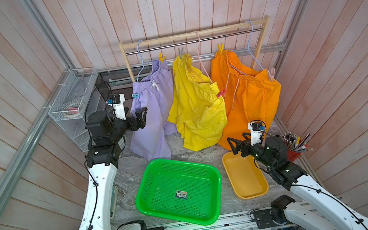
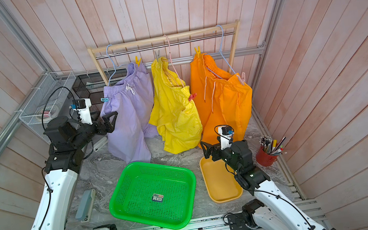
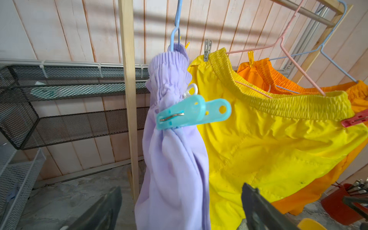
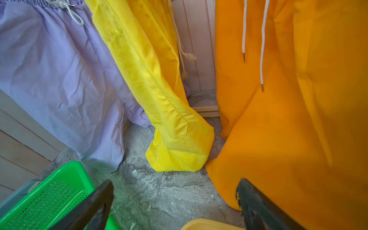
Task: Remove the clothespins securing shorts to the hanger
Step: Pick up the hanger from the clothesline.
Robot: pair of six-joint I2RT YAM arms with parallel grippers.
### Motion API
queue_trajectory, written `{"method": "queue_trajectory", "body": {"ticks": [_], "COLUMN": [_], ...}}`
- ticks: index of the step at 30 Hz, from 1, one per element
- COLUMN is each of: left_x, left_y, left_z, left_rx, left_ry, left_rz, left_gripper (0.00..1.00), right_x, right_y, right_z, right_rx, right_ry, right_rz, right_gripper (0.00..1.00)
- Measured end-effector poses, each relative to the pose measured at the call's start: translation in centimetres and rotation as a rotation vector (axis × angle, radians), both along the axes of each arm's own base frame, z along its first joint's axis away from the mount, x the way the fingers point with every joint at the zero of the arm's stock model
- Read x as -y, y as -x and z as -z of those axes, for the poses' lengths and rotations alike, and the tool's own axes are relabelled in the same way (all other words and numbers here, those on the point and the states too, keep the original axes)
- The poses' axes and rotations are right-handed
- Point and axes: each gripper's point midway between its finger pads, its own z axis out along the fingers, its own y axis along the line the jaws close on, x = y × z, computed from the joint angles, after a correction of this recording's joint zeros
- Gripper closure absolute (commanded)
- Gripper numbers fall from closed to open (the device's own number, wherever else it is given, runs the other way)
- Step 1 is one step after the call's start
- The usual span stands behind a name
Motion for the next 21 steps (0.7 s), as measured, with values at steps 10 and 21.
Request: {"method": "queue_trajectory", "body": {"ticks": [10,21], "left_x": [0.3,0.4], "left_y": [-0.5,-1.9], "left_z": [-0.7,-0.8], "left_rx": [0.035,0.047], "left_ry": [-0.033,-0.053], "left_rz": [0.023,0.033], "left_gripper": [0.41,0.82], "right_x": [0.4,0.5], "right_y": [1.0,1.3], "right_z": [-0.2,0.3], "right_rx": [0.027,0.013], "right_ry": [-0.012,-0.006], "right_rz": [-0.002,-0.002], "right_gripper": [0.02,0.02]}}
